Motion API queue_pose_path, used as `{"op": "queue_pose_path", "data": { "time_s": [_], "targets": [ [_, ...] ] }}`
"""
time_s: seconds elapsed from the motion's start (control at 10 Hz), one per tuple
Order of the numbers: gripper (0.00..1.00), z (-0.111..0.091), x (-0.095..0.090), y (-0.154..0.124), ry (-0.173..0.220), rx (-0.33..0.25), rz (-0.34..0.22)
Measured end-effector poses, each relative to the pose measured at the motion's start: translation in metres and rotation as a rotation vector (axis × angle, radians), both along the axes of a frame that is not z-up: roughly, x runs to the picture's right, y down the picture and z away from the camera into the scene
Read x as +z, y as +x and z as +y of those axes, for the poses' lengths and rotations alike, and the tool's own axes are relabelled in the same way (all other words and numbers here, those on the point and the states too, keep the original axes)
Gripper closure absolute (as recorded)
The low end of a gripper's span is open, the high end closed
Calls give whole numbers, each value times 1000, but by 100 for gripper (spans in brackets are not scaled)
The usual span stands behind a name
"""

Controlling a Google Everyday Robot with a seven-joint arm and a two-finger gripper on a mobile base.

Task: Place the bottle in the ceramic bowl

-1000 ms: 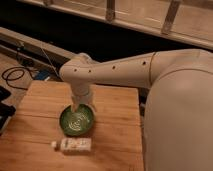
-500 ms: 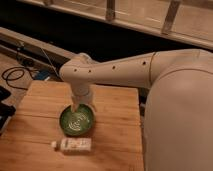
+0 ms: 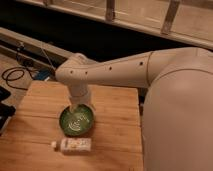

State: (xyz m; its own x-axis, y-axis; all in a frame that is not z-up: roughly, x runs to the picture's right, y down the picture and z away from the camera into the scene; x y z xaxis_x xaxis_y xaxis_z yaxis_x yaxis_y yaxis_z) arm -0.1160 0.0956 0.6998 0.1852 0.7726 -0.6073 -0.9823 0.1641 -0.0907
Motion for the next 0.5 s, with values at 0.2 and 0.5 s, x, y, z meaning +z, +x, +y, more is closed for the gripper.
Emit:
{"op": "queue_pose_path", "data": {
  "time_s": [0.2,0.5],
  "targets": [
    [35,-7,2,-26,13,-203,-107],
    [35,6,10,-50,-81,-405,-247]
  ]
}}
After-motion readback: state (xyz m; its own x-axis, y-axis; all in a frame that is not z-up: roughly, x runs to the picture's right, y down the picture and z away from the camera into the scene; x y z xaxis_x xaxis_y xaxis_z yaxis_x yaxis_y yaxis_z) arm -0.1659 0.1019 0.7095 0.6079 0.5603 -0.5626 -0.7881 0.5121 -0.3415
